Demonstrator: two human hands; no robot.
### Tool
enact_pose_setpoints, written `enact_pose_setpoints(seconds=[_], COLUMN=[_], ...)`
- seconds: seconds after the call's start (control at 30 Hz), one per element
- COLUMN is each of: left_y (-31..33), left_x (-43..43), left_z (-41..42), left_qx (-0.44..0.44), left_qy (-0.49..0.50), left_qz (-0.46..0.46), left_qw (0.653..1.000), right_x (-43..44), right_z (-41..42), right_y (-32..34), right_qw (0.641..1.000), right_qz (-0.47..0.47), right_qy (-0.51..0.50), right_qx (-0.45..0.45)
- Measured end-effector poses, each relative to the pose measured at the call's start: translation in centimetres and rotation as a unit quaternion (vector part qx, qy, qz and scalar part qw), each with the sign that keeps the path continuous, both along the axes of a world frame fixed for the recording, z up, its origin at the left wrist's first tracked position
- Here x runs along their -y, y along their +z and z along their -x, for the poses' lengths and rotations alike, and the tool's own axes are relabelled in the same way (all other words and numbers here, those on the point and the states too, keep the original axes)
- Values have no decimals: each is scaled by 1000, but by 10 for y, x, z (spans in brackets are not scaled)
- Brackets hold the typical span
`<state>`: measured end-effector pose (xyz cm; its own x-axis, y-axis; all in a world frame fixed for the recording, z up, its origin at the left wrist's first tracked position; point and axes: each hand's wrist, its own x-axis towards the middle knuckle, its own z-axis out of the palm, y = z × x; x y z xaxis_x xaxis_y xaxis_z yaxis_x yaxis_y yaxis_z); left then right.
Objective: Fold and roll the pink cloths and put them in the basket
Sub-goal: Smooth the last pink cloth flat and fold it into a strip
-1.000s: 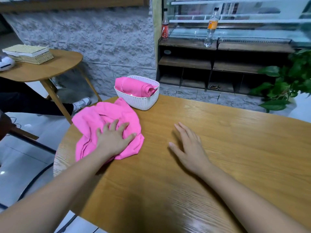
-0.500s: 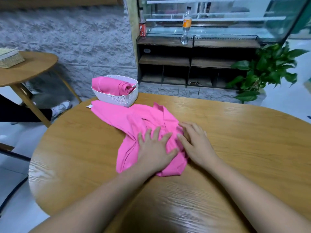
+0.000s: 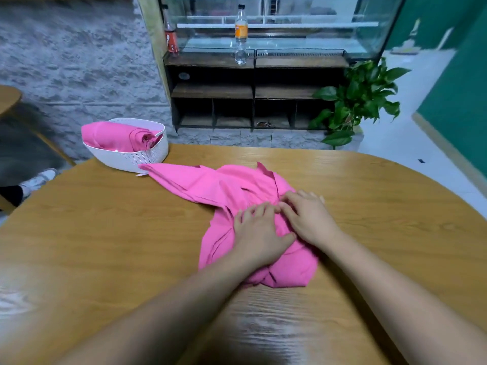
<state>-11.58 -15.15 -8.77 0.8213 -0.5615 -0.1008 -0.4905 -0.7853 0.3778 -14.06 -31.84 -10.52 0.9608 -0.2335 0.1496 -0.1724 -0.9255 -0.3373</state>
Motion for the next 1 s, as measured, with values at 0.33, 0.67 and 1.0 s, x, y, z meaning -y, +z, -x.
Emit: enact_pose_setpoints(seconds=[0.33, 0.67, 1.0], left_y=[56, 152, 220], left_x=[-3, 29, 25], left_z=[-63, -99, -113], left_qx=[-13, 115, 74], left_qy=[-13, -218, -157], left_qz=[91, 206, 304], left_qw=[996, 947, 937], right_x=[25, 28, 25], right_z=[10, 13, 4], right_y=[61, 180, 232], right_qw=[984, 894, 853], right_qz=[-136, -409, -502], right_qy=[-58, 116, 0], right_qx=[96, 141, 142])
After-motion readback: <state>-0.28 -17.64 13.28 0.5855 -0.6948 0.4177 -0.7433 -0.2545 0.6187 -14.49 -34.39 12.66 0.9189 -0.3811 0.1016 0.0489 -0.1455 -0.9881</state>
